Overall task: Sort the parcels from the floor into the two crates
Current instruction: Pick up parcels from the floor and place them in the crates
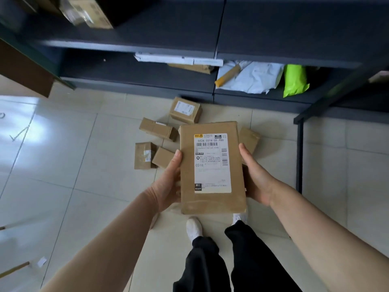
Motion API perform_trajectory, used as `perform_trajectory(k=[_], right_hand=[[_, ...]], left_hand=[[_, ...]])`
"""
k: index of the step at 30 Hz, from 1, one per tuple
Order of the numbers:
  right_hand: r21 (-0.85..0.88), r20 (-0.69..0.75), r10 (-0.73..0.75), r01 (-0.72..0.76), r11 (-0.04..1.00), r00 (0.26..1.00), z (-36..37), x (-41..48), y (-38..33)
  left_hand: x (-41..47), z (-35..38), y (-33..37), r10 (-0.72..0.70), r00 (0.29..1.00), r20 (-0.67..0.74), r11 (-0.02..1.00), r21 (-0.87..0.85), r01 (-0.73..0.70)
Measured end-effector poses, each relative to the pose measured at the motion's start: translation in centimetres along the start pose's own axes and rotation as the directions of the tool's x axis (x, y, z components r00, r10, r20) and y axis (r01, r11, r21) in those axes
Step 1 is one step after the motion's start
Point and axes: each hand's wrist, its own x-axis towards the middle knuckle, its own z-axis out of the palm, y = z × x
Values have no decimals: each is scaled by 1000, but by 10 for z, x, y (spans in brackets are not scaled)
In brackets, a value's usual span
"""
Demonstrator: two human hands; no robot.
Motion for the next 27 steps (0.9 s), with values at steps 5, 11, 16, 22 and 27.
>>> perform_trajectory(k=[5,11,16,22,27], right_hand=[[-30,-43,-88,87,996,995,-7,-50,0],[49,-237,-179,195,980,955,14,-113,18],[123,-400,-242,313,942,884,35,-153,56],[192,-480,-310,443,876,820,47,-202,120],[325,-560,-321,559,763,764,43,-251,184]], left_hand=[[-28,27,19,33,999,38,993,108,-37],[-51,50,32,23,992,124,969,241,-52],[-74,64,36,-25,977,212,942,332,-48],[-116,103,26,-82,949,305,825,554,-107],[-128,156,3,-208,911,356,690,713,-121]])
